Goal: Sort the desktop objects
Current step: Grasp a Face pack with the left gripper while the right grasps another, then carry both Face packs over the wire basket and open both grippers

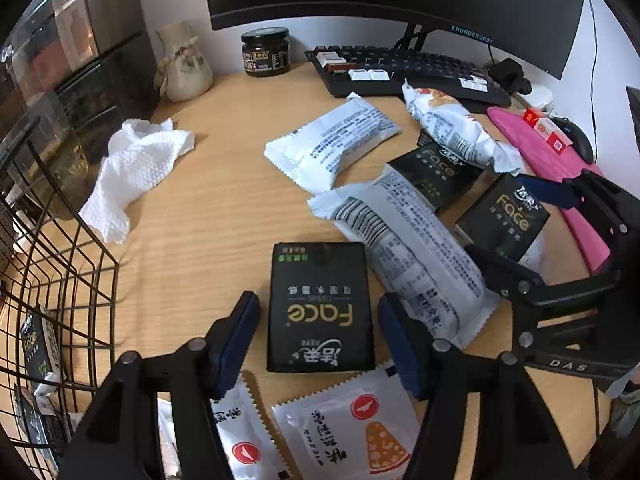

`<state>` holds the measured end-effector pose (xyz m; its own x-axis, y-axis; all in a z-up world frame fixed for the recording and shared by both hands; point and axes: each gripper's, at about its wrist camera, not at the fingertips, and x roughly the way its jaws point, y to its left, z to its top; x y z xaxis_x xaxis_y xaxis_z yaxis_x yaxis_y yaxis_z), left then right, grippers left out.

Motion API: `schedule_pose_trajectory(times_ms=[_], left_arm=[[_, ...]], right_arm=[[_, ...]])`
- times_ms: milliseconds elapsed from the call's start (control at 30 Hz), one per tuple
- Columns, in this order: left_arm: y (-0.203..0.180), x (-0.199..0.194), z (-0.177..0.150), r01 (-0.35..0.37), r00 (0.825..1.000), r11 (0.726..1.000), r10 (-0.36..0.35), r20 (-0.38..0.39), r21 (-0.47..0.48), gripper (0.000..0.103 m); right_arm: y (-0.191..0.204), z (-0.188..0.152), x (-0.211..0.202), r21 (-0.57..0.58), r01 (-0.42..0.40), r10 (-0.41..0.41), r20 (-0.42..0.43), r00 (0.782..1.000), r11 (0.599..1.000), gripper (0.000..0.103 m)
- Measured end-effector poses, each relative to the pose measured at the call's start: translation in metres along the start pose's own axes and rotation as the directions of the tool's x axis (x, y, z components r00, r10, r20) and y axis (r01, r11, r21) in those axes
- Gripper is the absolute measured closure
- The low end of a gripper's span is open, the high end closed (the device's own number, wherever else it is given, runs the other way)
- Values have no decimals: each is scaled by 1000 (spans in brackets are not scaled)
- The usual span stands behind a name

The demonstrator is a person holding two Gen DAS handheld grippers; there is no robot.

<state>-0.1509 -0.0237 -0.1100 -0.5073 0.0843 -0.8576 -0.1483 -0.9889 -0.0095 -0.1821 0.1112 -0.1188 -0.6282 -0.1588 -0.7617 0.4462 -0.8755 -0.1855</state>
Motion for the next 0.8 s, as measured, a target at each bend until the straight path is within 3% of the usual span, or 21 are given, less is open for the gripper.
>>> schedule_pose_trajectory(times_ms=[67, 100, 133, 267, 500, 633, 800], left_arm=[[2, -2, 0, -4, 1000, 1000, 4, 2, -5, 51], [3, -2, 0, -9, 1000, 1000, 9, -4, -9, 51], [5, -3, 0, -12, 1000, 1000, 12, -5, -13, 51], [7, -12, -1, -9, 1000, 1000, 10, 16, -19, 51], [2, -60, 0, -3, 992, 1000, 5, 124, -14, 51], [1, -100, -3, 2, 974, 999, 6, 226, -35, 51], [-1, -133, -6, -6, 954, 1000, 15, 299, -29, 51]], right_arm=[[2, 0, 0, -14, 19, -19, -5, 1000, 1000, 28], [2, 0, 0, -19, 37, -38, -5, 999, 999, 40], [2, 0, -2, -21, 56, -56, -3, 998, 998, 40], [-7, 0, -6, 32, 6, -6, -7, 1000, 999, 41], [-15, 4, -43, 72, -30, 26, 61, 998, 997, 41], [-19, 8, -82, 88, -53, 40, 144, 989, 995, 41], [-16, 11, -126, 84, -64, 43, 230, 972, 994, 41]])
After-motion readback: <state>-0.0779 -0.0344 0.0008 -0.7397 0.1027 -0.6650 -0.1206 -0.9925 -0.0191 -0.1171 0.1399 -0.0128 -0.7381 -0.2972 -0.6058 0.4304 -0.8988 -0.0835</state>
